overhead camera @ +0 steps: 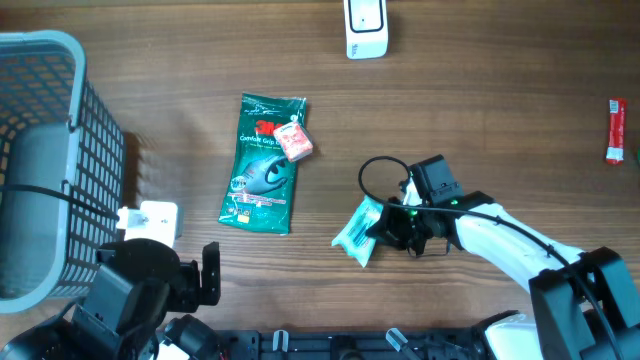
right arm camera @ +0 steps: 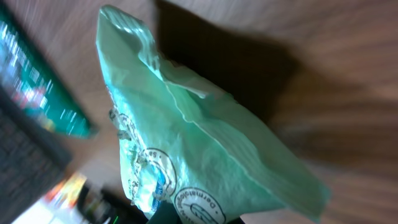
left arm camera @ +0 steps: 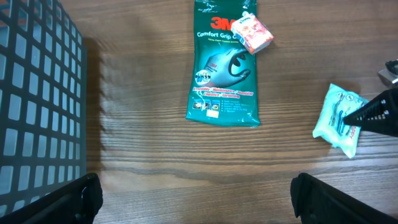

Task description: Scan the item barcode

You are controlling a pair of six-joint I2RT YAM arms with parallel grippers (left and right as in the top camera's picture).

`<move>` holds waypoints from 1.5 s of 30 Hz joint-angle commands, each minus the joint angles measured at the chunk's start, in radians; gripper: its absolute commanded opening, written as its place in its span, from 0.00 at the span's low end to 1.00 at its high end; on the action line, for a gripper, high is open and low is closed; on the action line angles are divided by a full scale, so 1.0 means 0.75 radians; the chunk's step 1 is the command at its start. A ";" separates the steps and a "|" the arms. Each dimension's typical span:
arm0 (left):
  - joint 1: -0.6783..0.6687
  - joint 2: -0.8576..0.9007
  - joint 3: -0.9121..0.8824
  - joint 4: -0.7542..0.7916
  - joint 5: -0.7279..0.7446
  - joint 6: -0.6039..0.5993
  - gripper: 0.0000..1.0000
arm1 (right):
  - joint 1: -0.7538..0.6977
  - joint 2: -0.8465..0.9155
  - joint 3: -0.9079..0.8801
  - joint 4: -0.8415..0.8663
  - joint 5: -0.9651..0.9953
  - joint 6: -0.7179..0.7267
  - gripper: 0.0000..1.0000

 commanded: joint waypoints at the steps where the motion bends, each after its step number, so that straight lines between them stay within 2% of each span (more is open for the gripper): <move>1: 0.005 -0.007 0.004 0.003 -0.012 -0.012 1.00 | -0.031 -0.074 0.014 0.002 -0.384 0.226 0.04; 2: 0.005 -0.007 0.004 0.003 -0.012 -0.012 1.00 | -0.033 -0.082 0.014 0.000 -0.412 0.367 0.04; 5: 0.005 -0.007 0.004 0.003 -0.012 -0.012 1.00 | -0.033 -0.084 0.013 -0.011 -0.607 0.577 0.04; 9: 0.005 -0.007 0.004 0.003 -0.012 -0.012 1.00 | -0.033 -0.084 0.013 0.067 -0.959 0.786 0.04; 12: 0.005 -0.007 0.004 0.003 -0.012 -0.012 1.00 | -0.033 -0.084 0.013 0.244 -1.081 0.857 0.04; 16: 0.005 -0.007 0.004 0.003 -0.012 -0.012 1.00 | -0.033 -0.084 0.013 0.261 -1.250 1.014 0.04; 20: 0.005 -0.007 0.004 0.003 -0.012 -0.012 1.00 | -0.033 -0.084 0.013 0.267 -1.266 1.106 0.04; 24: 0.005 -0.007 0.004 0.003 -0.012 -0.012 1.00 | -0.034 -0.084 0.013 0.397 -1.257 1.151 0.04; 26: 0.005 -0.007 0.004 0.003 -0.012 -0.012 1.00 | -0.034 -0.084 0.013 0.416 -1.231 1.322 0.04; 28: 0.005 -0.007 0.004 0.003 -0.012 -0.012 1.00 | -0.034 -0.084 0.013 0.413 -1.226 1.578 0.04; 37: 0.005 -0.007 0.004 0.003 -0.012 -0.012 1.00 | -0.221 -0.067 0.037 -0.256 -1.072 1.578 0.04; 45: 0.005 -0.007 0.004 0.003 -0.012 -0.012 1.00 | -0.503 -0.008 0.037 -0.559 -1.023 1.577 0.05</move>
